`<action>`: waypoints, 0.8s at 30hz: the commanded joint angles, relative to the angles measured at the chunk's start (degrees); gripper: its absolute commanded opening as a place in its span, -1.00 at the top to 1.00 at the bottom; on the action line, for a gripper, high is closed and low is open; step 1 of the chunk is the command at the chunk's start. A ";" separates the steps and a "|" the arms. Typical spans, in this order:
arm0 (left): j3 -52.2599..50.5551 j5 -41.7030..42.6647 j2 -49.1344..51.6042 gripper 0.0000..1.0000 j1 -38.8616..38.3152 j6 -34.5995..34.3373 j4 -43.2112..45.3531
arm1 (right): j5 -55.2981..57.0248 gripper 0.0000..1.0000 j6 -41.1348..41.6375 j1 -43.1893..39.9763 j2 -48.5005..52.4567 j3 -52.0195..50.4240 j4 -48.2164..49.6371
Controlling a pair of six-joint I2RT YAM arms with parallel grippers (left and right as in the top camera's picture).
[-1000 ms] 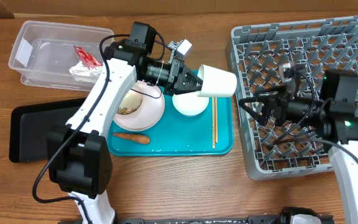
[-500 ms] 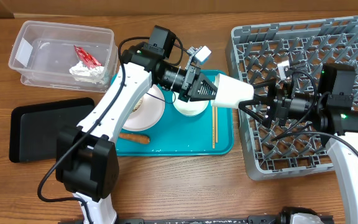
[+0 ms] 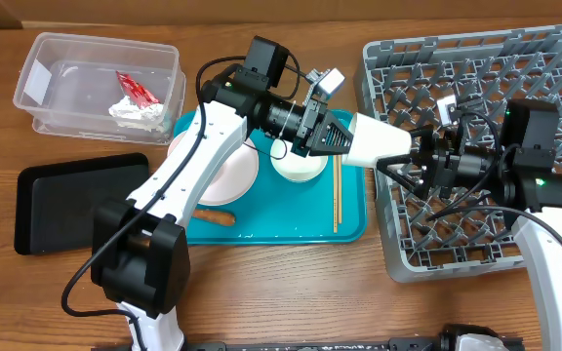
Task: Sort waste into correct bins and load items into the dishwasher
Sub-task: 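Hand the white cup from the left gripper to the right gripper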
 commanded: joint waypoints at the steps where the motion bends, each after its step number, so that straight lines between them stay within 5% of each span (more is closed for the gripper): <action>1: 1.09 -0.52 -1.07 0.92 -0.74 -2.32 0.20 | -1.88 -0.61 -0.68 -0.13 -0.04 1.62 0.57; 7: 1.09 -0.59 -1.07 0.92 -1.05 -2.45 0.22 | -2.08 -0.18 -0.66 -0.13 -0.04 1.62 2.27; 11: 1.09 -0.59 -1.07 0.92 -1.14 -2.47 0.22 | -2.05 -0.18 -0.68 -0.13 -0.04 1.62 2.27; 13: 1.09 -0.59 -1.07 0.92 -1.16 -2.69 0.20 | -2.05 -0.36 -0.68 -0.13 -0.04 1.62 2.54; 24: 1.09 -0.59 -1.07 0.92 -1.18 -2.69 0.22 | -2.27 -0.38 -0.68 -0.11 -0.04 1.62 8.09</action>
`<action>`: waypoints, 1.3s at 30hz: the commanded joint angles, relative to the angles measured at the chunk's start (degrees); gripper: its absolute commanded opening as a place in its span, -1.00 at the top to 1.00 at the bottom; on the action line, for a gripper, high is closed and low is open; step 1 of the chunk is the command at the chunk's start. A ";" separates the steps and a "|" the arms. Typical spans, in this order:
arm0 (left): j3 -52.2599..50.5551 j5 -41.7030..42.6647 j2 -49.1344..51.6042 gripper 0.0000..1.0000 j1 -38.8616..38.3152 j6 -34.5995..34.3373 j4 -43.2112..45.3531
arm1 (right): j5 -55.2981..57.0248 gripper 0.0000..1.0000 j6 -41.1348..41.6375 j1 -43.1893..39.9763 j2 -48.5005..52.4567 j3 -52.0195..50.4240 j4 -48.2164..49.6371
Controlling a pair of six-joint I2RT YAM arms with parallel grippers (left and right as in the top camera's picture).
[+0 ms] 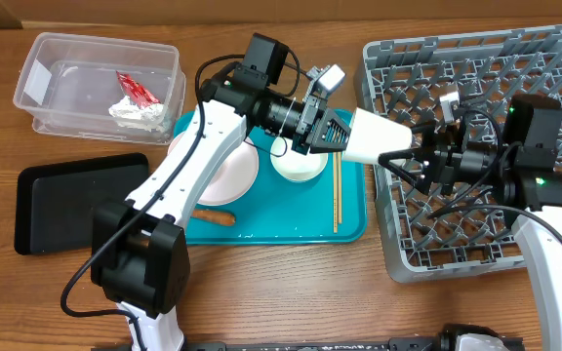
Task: Sort waste into correct bins and load items into the dishwasher
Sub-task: 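Hand the white cup from the left gripper to the right gripper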
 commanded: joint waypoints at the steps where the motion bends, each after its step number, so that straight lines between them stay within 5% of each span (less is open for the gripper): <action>1: 0.44 -2.10 -1.07 0.92 -1.03 -0.85 -0.66 | -1.77 -0.38 -0.92 0.22 -0.35 1.62 3.28; 30: 0.44 -2.03 -1.07 0.92 -1.09 -5.99 4.52 | -5.95 -0.49 -0.94 3.76 -0.35 1.62 6.08; 39: 0.44 -2.16 -1.07 0.91 -1.09 -5.97 4.83 | -5.95 -0.28 -0.92 3.76 -0.35 1.62 6.03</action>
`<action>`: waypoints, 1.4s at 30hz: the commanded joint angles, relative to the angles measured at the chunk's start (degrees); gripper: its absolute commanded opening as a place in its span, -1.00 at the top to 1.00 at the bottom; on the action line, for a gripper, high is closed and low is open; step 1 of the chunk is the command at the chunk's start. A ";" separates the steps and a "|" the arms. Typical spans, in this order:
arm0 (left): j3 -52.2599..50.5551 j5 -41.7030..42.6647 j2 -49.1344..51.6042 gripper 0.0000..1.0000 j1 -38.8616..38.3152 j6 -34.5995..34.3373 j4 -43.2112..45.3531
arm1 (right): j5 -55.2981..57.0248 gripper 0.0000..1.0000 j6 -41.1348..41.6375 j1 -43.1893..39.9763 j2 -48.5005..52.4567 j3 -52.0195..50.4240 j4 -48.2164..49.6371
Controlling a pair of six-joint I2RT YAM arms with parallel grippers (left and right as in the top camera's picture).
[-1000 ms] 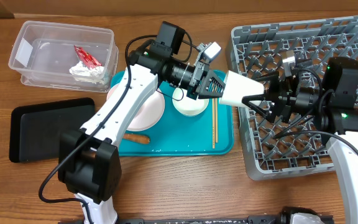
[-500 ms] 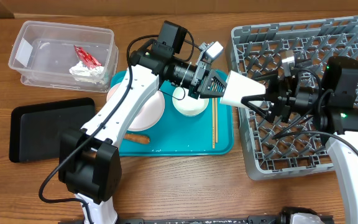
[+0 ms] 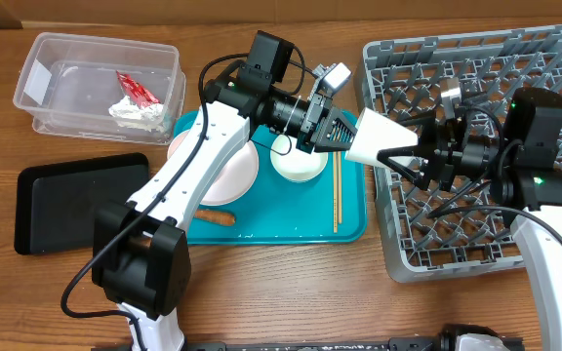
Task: Sort waste into correct bins and load items into the dishwasher
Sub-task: 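Hand the white cup from the left gripper to the right gripper, then place the white cup upside down in the dish rack with the right gripper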
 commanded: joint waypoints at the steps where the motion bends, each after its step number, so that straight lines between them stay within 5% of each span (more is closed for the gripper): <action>1: 0.20 -2.29 -0.85 0.90 -0.26 -1.90 0.81 | -4.87 -0.24 -0.90 2.78 -0.46 1.55 -0.04; 4: 0.20 -2.69 -0.85 0.85 -0.26 -1.86 1.07 | -4.87 -0.15 -0.87 2.78 -0.46 1.55 -0.17; 8: 0.20 -5.05 -0.85 0.26 -0.24 -0.87 0.98 | -4.63 -0.15 -0.85 2.78 -0.46 1.55 -1.14; 12: 0.20 -12.46 -0.85 0.10 0.22 2.54 -0.94 | 4.04 -0.12 2.67 2.78 -0.46 1.55 -4.35; 24: 0.24 -41.99 -2.49 -0.04 8.59 8.94 -19.06 | 34.80 0.04 10.54 1.14 -1.14 2.14 -11.89; 34: 0.24 -75.60 -10.29 -0.06 14.01 6.08 -32.00 | 70.69 0.06 15.08 -5.20 -0.96 21.07 -38.75; 42: 0.24 -80.72 -12.92 -0.08 13.94 4.35 -33.33 | 77.46 0.10 18.75 -21.86 1.42 23.67 -43.89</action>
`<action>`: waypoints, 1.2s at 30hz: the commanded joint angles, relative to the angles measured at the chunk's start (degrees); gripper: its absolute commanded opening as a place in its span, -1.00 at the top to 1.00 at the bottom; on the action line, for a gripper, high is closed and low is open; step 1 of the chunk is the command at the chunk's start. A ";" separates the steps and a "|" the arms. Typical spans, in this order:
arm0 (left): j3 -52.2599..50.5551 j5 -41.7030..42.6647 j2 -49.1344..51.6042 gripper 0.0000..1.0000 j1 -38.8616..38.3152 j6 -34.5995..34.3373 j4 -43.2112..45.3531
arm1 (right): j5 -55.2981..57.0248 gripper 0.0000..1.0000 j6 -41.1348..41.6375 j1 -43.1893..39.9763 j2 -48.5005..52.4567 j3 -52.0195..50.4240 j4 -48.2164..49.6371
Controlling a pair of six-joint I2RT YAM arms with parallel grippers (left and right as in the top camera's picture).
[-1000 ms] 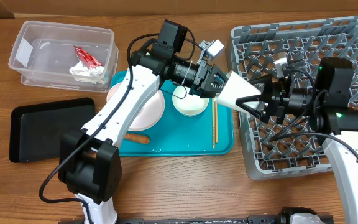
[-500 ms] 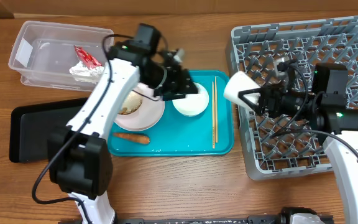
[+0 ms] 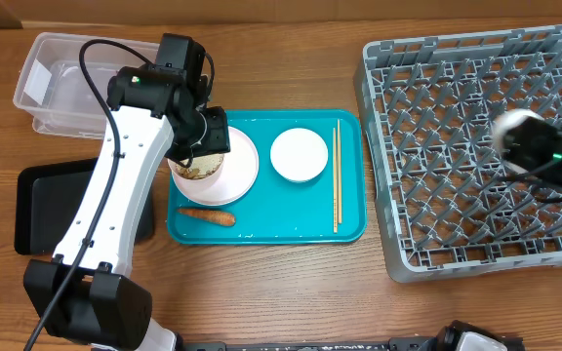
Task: Sort waste into correct bins and load items into the dishwasher
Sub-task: 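Place the white cup upside down in the dish rack with the right gripper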
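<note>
My left arm reaches over the white plate [image 3: 244, 168] on the teal tray [image 3: 354, 229]. Its gripper [image 3: 200, 166] points down at a tan, patterned cup-like thing [image 3: 201, 173] on the plate's left side; the wrist hides the fingers. Also on the tray are a small white bowl [image 3: 299, 154], a pair of chopsticks [image 3: 337, 175] and an orange carrot-like piece [image 3: 206, 215]. At the far right, my right gripper [image 3: 515, 135] hangs blurred over the grey dish rack [image 3: 447, 146], with a white cup [image 3: 507, 127] at its tip.
A clear plastic bin [image 3: 57, 73] stands at the back left, its contents hidden behind my left arm. A black tray [image 3: 52, 210] lies in front of the bin. The rack fills the right side, and bare wood runs along the front.
The white cup has left my left gripper and is now at my right gripper. The left arm has moved left onto the plate. The right arm has moved right, over the rack.
My left gripper held a white cup sideways above the tray, its narrow end toward the right gripper at the rack's left edge. At the following two moments the right fingers closed in around that end. Now the cup is with the right arm and the arms are apart.
</note>
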 commanded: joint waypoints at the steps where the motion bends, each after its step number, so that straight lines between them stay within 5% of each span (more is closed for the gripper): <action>1: 0.26 -4.13 -1.05 -0.08 0.04 -1.29 -0.17 | 5.64 0.10 4.20 -8.44 2.67 1.18 -0.55; 6: 0.26 -4.13 -1.05 -0.08 -0.26 -1.29 -0.17 | 5.73 0.09 5.99 -17.40 9.97 1.18 -1.79; 14: 0.26 -3.65 -1.05 -0.09 -0.26 -1.29 -0.17 | 5.66 0.06 7.13 -20.92 18.34 1.05 -2.43; 19: 0.26 -3.50 -1.05 -0.09 -0.28 -1.29 -0.15 | 5.68 -0.37 7.08 -20.92 21.03 1.01 -1.75; 22: 0.26 -3.48 -1.05 -0.09 -0.26 -1.29 -0.20 | 5.27 -0.97 7.08 -20.92 21.81 1.01 -0.94; 36: 0.26 -3.50 -1.05 -0.15 -0.26 -1.29 -0.81 | -12.61 -1.00 3.61 -20.31 21.55 1.14 -0.48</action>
